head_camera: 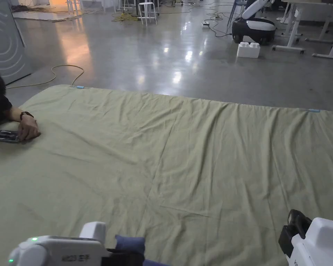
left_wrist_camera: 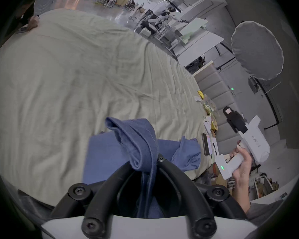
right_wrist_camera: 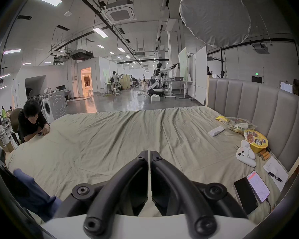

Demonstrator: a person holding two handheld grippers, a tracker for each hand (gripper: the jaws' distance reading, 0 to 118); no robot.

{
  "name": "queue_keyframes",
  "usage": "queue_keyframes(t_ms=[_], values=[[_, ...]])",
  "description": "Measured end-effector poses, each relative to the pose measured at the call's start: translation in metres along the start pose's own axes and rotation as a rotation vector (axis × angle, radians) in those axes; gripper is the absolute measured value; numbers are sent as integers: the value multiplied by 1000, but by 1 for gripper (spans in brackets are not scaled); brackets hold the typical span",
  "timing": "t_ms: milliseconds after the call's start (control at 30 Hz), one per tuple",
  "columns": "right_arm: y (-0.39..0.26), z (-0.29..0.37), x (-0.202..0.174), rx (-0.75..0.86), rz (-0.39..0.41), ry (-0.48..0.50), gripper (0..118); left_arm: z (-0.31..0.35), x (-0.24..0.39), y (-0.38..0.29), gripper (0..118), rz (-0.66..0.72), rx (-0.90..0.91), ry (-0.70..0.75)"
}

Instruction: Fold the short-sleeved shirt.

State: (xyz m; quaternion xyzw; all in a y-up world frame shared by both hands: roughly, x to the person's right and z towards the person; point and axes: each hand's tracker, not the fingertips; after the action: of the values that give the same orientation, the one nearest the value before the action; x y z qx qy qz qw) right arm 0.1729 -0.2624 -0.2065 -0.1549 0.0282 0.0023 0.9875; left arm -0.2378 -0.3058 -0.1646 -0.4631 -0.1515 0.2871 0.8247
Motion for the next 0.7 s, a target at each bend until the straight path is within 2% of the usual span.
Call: queue_keyframes(t_ms=[333, 467, 600, 633, 700], values=[[-10, 6, 15, -27, -3, -33, 3, -110, 34, -38, 9, -84, -101, 227], [-12, 7, 18, -32, -7, -39, 3, -124, 40, -46, 10, -103, -130, 266], [-14, 7, 19, -40, -10, -38, 3, -119, 42, -43, 18, -92, -126, 244], [-14, 7, 19, -41, -12, -37, 3, -115, 44, -42, 27, -82, -132, 198], [-14, 7, 19, -42, -10, -35, 3, -102, 46, -38, 58, -68, -136, 174]])
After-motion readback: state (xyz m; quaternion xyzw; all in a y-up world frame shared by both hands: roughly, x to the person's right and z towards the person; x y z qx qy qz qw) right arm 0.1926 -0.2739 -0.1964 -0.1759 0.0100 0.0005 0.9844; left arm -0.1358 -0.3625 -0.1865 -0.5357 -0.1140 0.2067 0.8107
